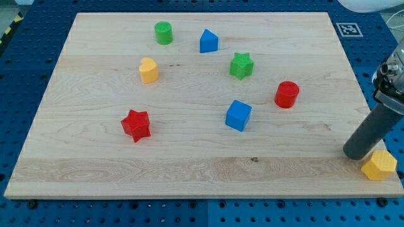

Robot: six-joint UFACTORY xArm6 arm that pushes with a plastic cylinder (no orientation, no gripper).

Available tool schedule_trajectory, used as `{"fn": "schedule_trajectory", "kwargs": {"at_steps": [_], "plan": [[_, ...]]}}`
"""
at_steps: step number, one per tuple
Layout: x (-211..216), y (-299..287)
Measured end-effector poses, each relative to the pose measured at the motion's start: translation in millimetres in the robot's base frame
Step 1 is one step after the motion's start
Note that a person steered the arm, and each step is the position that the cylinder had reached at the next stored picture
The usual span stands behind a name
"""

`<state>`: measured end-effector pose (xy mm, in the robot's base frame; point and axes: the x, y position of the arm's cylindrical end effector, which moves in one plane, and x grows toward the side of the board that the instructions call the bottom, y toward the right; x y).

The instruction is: Move your arm towards the red circle

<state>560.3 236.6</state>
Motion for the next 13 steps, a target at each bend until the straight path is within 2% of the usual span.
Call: {"fn": "schedule_trajectory", "kwargs": {"at_steps": [13], "plan": [[-84.0, -116.1]]}}
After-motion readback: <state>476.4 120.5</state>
